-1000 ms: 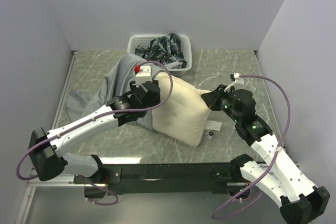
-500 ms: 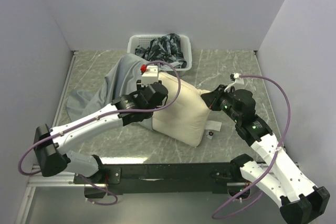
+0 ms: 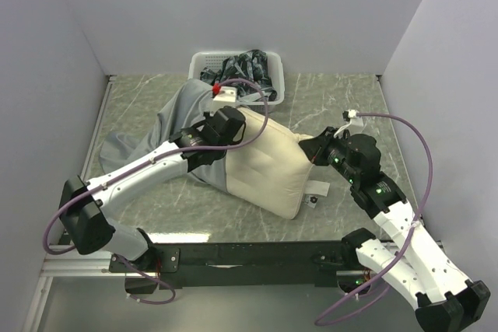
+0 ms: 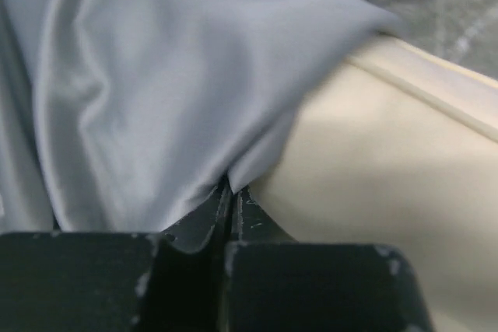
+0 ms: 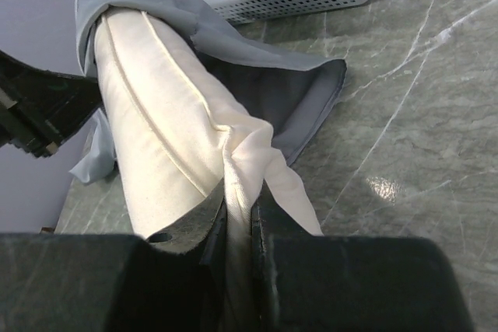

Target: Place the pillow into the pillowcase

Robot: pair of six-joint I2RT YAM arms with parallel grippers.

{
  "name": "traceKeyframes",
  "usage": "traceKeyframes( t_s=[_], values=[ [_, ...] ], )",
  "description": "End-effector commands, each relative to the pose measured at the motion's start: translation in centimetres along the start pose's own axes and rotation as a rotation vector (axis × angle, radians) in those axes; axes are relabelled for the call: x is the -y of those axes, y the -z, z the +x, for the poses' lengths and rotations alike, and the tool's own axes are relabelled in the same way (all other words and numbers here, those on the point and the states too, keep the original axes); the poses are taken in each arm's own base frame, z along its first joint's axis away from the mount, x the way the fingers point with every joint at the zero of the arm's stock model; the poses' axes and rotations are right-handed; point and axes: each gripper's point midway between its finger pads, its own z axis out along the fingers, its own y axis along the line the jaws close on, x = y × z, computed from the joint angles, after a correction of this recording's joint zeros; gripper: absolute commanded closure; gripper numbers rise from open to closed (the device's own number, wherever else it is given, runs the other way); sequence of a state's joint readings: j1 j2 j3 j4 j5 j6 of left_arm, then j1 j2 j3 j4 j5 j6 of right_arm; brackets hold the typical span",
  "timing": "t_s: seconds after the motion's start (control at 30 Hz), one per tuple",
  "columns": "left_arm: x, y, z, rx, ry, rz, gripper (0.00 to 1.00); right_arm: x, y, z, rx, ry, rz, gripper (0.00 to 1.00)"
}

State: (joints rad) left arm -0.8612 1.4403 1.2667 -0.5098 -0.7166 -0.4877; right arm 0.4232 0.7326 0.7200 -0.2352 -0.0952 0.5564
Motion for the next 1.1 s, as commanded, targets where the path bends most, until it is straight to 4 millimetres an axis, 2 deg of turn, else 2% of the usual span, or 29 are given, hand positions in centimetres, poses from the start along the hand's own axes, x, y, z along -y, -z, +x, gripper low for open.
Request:
traceKeyframes(
  t_s=[0.0, 0.03, 0.07, 0.1, 0.13, 0.2, 0.23, 0.27, 0.3, 0.37, 0.4, 0.47, 0.5, 0.57, 0.6, 0.63, 0.67, 0.7, 0.73, 0.77, 0.8, 0.83, 0.87, 0.93, 1.03, 1.07],
  values=[
    [6.9, 4.9, -3.5, 0.029, -0.075, 0.344, 0.99, -3.4, 0.8, -4.0, 0.098, 0.01, -0.092, 1.0],
    [9.6, 7.4, -2.4, -0.004, -0.137, 0.46, 0.99, -3.6, 0.7, -3.9, 0.091, 0.01, -0.091, 1.0],
    [11.0, 9.0, -2.2, -0.017, -0.178, 0.537, 0.99, -3.5, 0.4, -3.9, 0.085, 0.003, -0.083, 1.0],
    [12.7, 11.5, -3.6, 0.002, -0.185, 0.626, 0.99, -3.9, 0.4, -4.2, 0.09, 0.001, -0.089, 1.0],
    [15.3, 14.8, -1.8, -0.046, -0.254, 0.77, 0.99, -4.3, 0.3, -4.1, 0.084, -0.003, -0.097, 1.0],
    [17.3, 18.5, -2.4, -0.015, -0.313, 0.893, 0.99, -4.5, 0.0, -4.3, 0.093, -0.007, -0.076, 1.0],
    [18.4, 20.7, -1.5, -0.021, -0.351, 0.969, 0.99, -4.4, -0.1, -4.2, 0.088, -0.007, -0.062, 1.0],
    [18.7, 21.5, -1.7, -0.004, -0.359, 0.999, 0.99, -4.5, -0.3, -3.9, 0.075, -0.006, -0.055, 1.0],
    [18.6, 21.3, -1.5, -0.002, -0.355, 0.998, 0.99, -4.0, -0.5, -4.2, 0.088, -0.01, -0.02, 1.0],
    [17.6, 20.7, -3.1, 0.047, -0.288, 0.946, 0.99, -2.8, -1.0, -3.8, 0.083, -0.023, 0.04, 1.0],
    [17.1, 19.9, -2.7, 0.034, -0.273, 0.927, 0.99, -2.0, -1.2, -3.3, 0.076, -0.026, 0.072, 1.0],
    [15.4, 18.4, -4.2, 0.025, -0.165, 0.886, 0.99, -0.8, -1.7, -2.9, 0.082, -0.033, 0.123, 1.0],
    [14.3, 16.9, -4.8, 0.023, -0.125, 0.85, 0.99, -0.2, -2.0, -2.7, 0.081, -0.033, 0.146, 1.0],
    [12.6, 16.4, -6.3, 0.053, -0.055, 0.803, 0.99, 0.6, -2.6, -2.3, 0.065, -0.029, 0.179, 1.0],
    [11.7, 15.8, -6.9, 0.06, -0.033, 0.771, 0.99, 0.6, -2.7, -2.4, 0.066, -0.024, 0.178, 0.96],
    [10.9, 16.0, -7.6, 0.077, -0.014, 0.758, 0.99, 0.5, -2.8, -2.5, 0.066, -0.015, 0.175, 0.86],
    [10.4, 16.0, -8.2, 0.085, 0.007, 0.741, 0.99, 0.4, -2.8, -3.0, 0.07, -0.012, 0.174, 0.7],
    [9.7, 15.9, -9.1, 0.099, 0.029, 0.723, 0.99, 0.6, -2.7, -3.4, 0.075, -0.006, 0.177, 0.38],
    [9.4, 15.8, -9.2, 0.094, 0.03, 0.71, 0.99, 0.7, -2.6, -3.7, 0.07, 0.006, 0.181, 0.25],
    [9.1, 16.0, -9.7, 0.099, 0.048, 0.7, 0.99, 0.2, -2.3, -4.5, 0.077, 0.005, 0.161, 0.07],
    [8.8, 15.7, -9.9, 0.103, 0.059, 0.674, 0.99, 0.3, -2.0, -4.7, 0.069, 0.007, 0.161, 0.01],
    [8.7, 15.5, -9.7, 0.084, 0.068, 0.655, 0.99, 1.1, -1.8, -5.3, 0.076, 0.0, 0.176, 0.0],
    [8.6, 15.1, -9.6, 0.076, 0.08, 0.634, 0.99, 0.7, -1.5, -5.8, 0.067, -0.004, 0.154, 0.0],
    [8.5, 14.2, -9.5, 0.062, 0.101, 0.585, 0.99, 2.4, -1.0, -5.8, 0.041, -0.027, 0.196, 0.0],
    [8.5, 13.3, -9.0, 0.045, 0.123, 0.549, 0.99, 3.3, -0.1, -3.7, -0.023, -0.064, 0.212, 0.0],
    [8.7, 13.0, -8.7, 0.037, 0.125, 0.544, 0.99, 3.9, 0.5, -1.7, -0.054, -0.085, 0.208, 0.0]
  ],
)
